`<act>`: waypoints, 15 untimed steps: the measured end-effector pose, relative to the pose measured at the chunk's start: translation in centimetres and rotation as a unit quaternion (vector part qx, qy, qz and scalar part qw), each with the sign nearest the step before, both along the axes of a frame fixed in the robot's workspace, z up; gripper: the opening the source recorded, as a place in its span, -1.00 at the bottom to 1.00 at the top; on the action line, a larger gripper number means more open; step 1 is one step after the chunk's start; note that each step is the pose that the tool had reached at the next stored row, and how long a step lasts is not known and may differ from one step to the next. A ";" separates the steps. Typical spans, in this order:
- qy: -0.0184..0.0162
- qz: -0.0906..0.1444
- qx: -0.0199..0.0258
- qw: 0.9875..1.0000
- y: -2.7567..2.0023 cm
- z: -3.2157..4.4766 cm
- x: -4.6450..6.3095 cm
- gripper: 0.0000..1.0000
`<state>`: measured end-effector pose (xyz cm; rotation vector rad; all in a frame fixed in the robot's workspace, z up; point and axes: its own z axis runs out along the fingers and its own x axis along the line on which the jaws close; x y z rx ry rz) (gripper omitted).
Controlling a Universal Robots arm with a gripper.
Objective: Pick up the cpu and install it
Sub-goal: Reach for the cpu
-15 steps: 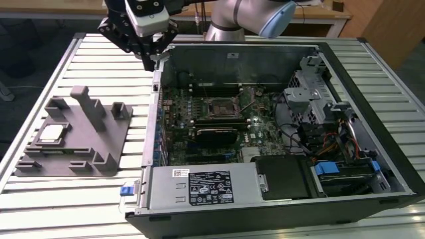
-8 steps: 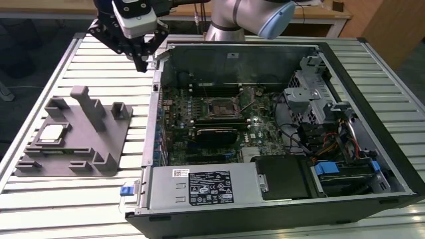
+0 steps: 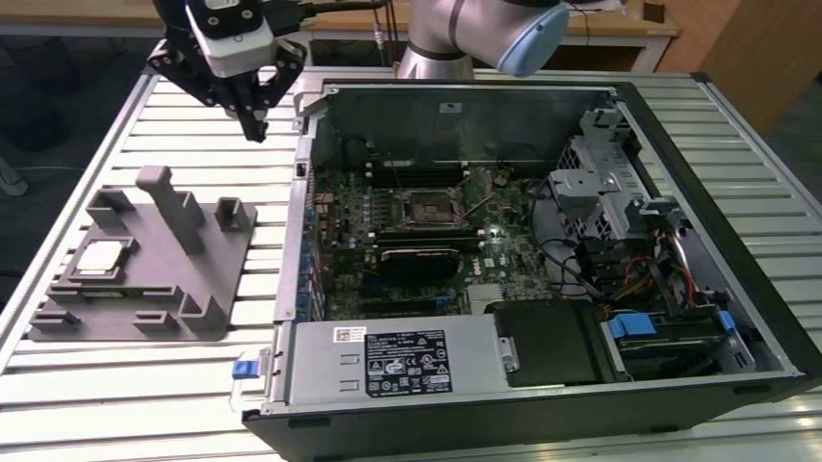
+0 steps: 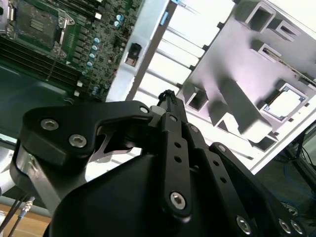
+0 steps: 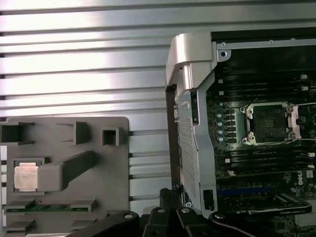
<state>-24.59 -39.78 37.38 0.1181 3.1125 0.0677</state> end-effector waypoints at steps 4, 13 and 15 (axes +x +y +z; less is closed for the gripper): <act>0.000 0.000 0.000 1.000 0.00 -0.10 -0.9 -0.79; 0.000 0.000 0.000 1.000 0.00 -0.31 -2.9 -0.79; 0.000 0.000 0.000 1.000 0.00 -0.36 -3.3 -0.79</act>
